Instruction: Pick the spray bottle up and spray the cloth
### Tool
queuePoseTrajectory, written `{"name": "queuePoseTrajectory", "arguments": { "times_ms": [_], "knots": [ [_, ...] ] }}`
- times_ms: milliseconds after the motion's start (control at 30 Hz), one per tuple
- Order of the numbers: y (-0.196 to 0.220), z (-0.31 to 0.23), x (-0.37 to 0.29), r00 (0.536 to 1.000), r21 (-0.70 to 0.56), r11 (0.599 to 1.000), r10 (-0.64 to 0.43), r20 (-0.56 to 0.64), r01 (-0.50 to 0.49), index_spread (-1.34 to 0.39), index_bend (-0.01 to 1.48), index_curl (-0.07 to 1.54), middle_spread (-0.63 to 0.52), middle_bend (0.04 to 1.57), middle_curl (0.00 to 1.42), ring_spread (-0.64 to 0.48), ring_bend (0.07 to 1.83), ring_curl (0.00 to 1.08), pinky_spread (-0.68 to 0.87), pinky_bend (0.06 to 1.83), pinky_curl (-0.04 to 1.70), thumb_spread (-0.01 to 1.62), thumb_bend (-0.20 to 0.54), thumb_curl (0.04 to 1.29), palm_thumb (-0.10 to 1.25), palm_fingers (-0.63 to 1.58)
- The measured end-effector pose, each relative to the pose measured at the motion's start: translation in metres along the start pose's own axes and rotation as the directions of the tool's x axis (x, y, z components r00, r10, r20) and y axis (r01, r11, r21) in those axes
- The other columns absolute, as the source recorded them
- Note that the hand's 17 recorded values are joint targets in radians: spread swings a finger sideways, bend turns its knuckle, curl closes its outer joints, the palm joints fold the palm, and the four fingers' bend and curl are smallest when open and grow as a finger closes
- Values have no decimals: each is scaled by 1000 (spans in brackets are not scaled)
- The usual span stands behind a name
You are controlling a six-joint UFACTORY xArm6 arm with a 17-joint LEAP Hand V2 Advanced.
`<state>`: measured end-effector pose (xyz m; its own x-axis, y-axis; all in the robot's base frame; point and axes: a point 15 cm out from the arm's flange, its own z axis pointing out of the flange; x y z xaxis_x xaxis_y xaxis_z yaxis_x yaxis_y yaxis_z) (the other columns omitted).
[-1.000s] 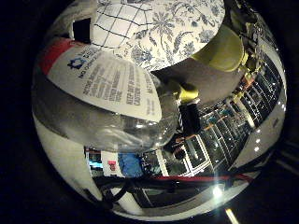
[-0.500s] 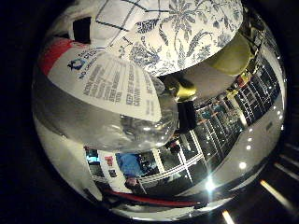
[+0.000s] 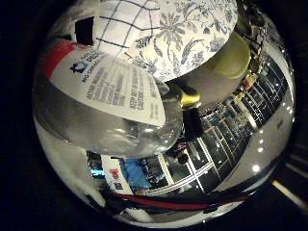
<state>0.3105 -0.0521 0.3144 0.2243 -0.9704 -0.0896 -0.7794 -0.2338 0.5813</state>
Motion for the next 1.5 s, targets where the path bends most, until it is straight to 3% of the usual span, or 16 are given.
{"name": "queuePoseTrajectory", "arguments": {
  "times_ms": [233, 433, 667, 900, 967, 1133, 1333, 1433, 1500],
  "knots": [
    [5, -62, -48, 988, 159, 983, -111, 108, 93, -170, 1172, 602, -98, 1305, 544, -150, 1420, 547, -224, 1044, 1080, 1167, -9, 651, 1057, 1240],
    [1, -96, -105, 943, 282, 940, -255, 212, 191, -172, 1173, 601, -92, 1302, 546, -150, 1419, 547, -226, 1043, 1082, 1169, -6, 655, 1077, 1240],
    [-9, -128, -176, 807, 419, 867, -440, 394, 268, -172, 1175, 601, -83, 1301, 547, -150, 1418, 547, -226, 1042, 1082, 1162, -9, 663, 1083, 1241],
    [-58, -141, -226, 636, 578, 783, -570, 520, 229, -175, 1173, 604, -81, 1302, 549, -146, 1420, 548, -226, 1046, 1083, 1160, -9, 671, 1082, 1239],
    [-76, -137, -237, 590, 630, 746, -613, 525, 215, -175, 1172, 605, -81, 1301, 549, -144, 1421, 547, -226, 1047, 1083, 1160, -9, 672, 1082, 1240],
    [-122, -102, -251, 543, 725, 658, -692, 476, 203, -171, 1169, 606, -81, 1296, 546, -142, 1423, 546, -227, 1046, 1083, 1146, -10, 686, 1081, 1242],
    [-165, -52, -277, 388, 778, 582, -791, 474, 235, -169, 1171, 611, -81, 1296, 545, -141, 1424, 543, -227, 1046, 1082, 1124, -10, 700, 1078, 1242],
    [-174, -36, -292, 352, 796, 540, -826, 440, 273, -169, 1170, 612, -81, 1296, 544, -141, 1428, 544, -227, 1045, 1082, 1112, -11, 701, 1070, 1243],
    [-185, -26, -299, 351, 801, 527, -835, 424, 285, -170, 1173, 615, -81, 1296, 544, -141, 1429, 545, -227, 1045, 1082, 1103, -11, 704, 1066, 1243]
  ]
}}
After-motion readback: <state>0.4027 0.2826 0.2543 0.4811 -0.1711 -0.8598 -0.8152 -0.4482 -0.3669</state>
